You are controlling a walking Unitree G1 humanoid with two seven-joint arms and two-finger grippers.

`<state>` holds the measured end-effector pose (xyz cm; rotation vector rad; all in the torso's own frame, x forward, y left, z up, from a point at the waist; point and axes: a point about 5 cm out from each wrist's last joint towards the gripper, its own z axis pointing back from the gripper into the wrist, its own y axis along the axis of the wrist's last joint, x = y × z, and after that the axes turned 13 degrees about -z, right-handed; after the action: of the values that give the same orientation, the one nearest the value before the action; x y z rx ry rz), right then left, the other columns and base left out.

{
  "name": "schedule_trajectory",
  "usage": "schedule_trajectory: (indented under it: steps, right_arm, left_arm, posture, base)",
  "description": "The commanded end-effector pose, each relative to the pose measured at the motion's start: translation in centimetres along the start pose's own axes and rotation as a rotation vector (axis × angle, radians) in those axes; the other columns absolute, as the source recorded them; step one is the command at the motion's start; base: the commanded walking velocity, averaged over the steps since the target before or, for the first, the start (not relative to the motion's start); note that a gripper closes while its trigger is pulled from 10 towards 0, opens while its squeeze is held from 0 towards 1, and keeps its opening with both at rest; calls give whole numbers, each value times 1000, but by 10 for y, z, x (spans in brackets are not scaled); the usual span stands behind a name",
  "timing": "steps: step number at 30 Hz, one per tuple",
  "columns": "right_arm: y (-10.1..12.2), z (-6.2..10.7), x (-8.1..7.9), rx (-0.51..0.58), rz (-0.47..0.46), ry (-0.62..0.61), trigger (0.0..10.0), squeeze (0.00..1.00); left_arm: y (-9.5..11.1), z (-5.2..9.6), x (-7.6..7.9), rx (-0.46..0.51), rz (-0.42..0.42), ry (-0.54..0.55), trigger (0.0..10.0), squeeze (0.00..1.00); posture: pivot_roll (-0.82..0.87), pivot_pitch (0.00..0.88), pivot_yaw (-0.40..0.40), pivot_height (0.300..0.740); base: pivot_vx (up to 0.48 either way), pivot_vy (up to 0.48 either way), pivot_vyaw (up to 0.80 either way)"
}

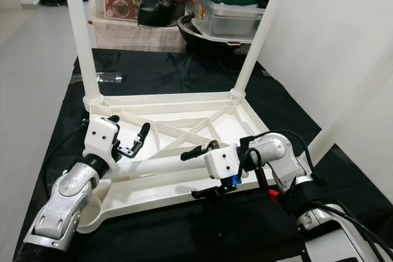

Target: Building children table

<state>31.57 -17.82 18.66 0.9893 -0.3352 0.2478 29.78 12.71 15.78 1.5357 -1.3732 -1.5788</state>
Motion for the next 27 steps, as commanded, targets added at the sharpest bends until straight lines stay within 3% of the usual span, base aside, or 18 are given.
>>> schedule_trajectory:
  steps: [1, 6, 8, 14, 16, 17, 18, 19, 27]
  right_arm:
    - [7, 4, 9, 42, -7, -71, 10000, 1000]
    - [14, -10, 32, 127, -97, -294, 10000, 1000]
    - [14, -10, 32, 127, -97, -294, 10000, 1000]
    - [4, -40, 17, 93, -199, -205, 10000, 1000]
    - [-2, -56, 7, 89, -279, -127, 10000, 1000]
    - [-5, -61, 3, 87, -299, -99, 10000, 67]
    - [-6, -64, 1, 85, -309, -83, 10000, 67]
    - [-7, -66, 2, 82, -317, -86, 10000, 0]
    - [-11, -81, 11, 21, -352, -102, 10000, 0]
  left_arm:
    - [3, -1, -1, 20, 11, 14, 10000, 0]
    - [5, 4, -14, 39, 17, 71, 10000, 0]
    - [5, 4, -14, 39, 17, 71, 10000, 0]
    - [1, 13, -25, 26, 5, 103, 10000, 0]
    - [-1, 16, -28, 16, -3, 115, 10000, 0]
    - [-2, 17, -29, 12, -4, 117, 10000, 0]
    - [-2, 18, -29, 11, -5, 118, 10000, 0]
    - [-2, 18, -28, 10, -5, 117, 10000, 0]
    - [-2, 17, -25, 2, -6, 104, 10000, 0]
  posture:
    - [50, 0, -135, 740]
    - [65, 0, -139, 740]
    - [65, 0, -139, 740]
    - [91, 0, -146, 740]
    - [102, 0, -151, 740]
    - [110, 0, -154, 740]
    - [110, 0, -154, 740]
    - [110, 0, -154, 740]
    - [119, 0, -157, 740]
  base:
    - [0, 0, 0]
    - [0, 0, 0]
    - [0, 0, 0]
    - [0, 0, 0]
    - [0, 0, 0]
    - [0, 0, 0]
    - [0, 0, 0]
    - [0, 0, 0]
    - [0, 0, 0]
